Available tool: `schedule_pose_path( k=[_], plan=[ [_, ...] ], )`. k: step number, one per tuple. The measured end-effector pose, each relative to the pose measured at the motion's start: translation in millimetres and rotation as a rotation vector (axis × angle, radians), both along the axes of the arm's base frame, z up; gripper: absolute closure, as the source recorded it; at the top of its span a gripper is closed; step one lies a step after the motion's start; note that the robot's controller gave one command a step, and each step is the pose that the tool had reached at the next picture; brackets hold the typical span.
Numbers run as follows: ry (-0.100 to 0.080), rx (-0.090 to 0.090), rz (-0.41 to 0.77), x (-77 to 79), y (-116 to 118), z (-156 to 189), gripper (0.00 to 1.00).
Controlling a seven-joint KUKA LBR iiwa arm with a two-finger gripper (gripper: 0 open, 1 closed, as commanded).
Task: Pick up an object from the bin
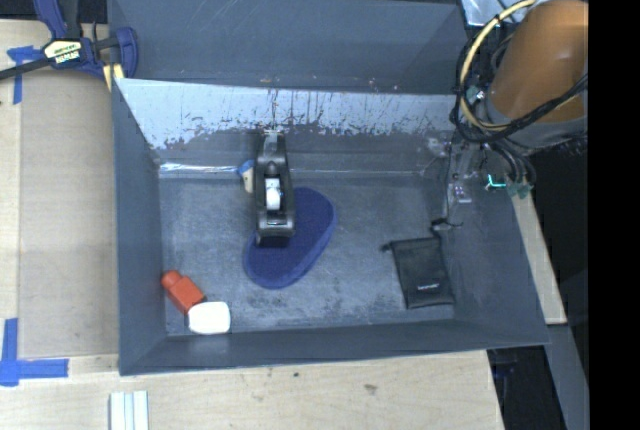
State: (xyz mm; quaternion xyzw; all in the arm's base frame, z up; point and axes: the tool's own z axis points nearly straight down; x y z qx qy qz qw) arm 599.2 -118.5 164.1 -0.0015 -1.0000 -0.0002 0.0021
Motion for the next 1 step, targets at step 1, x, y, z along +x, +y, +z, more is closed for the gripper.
schedule_pose_path(
  k=[1],
  plan=[
    [0.002, 0.005, 0.142, -55.2, 91.9, -76.4, 0.00]
  ],
)
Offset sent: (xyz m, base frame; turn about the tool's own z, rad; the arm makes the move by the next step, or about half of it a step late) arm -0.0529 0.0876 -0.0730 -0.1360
